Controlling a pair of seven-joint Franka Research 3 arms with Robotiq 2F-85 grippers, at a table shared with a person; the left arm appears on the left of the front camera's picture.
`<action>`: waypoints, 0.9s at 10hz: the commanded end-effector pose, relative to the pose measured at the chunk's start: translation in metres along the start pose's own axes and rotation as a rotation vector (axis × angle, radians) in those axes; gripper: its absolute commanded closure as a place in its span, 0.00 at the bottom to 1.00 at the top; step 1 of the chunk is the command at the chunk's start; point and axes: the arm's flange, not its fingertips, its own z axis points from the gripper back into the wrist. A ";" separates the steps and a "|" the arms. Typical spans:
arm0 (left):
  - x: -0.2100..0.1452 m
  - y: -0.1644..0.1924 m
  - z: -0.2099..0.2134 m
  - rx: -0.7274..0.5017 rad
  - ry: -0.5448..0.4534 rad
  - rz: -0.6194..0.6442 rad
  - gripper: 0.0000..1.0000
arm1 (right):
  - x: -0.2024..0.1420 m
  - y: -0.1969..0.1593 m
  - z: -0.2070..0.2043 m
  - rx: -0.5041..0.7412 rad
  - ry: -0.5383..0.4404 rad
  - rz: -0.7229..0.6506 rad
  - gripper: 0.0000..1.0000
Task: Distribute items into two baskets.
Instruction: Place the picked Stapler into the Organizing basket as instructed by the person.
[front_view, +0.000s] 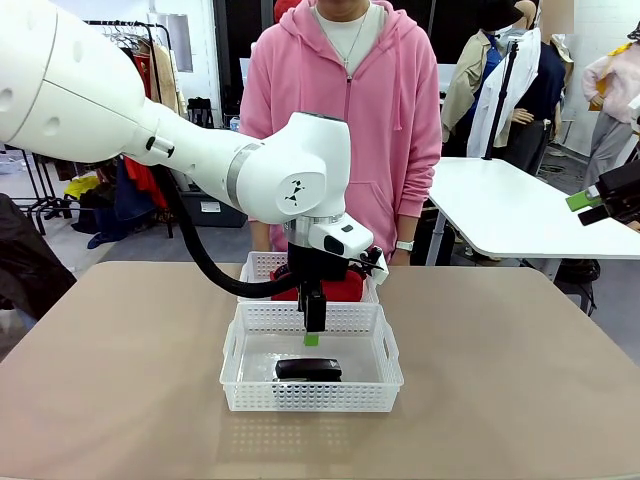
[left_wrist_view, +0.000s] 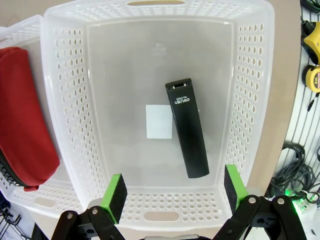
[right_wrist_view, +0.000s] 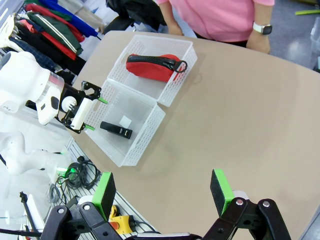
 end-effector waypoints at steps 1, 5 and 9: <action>-0.002 0.000 0.002 0.007 0.002 -0.003 0.00 | 0.001 0.002 0.001 -0.005 0.005 -0.012 0.00; 0.000 0.000 0.000 0.000 0.000 0.000 0.00 | 0.001 0.002 0.001 -0.005 0.005 -0.012 0.00; -0.055 0.040 0.091 0.058 -0.128 0.185 0.00 | 0.001 0.002 0.001 -0.005 0.005 -0.012 0.00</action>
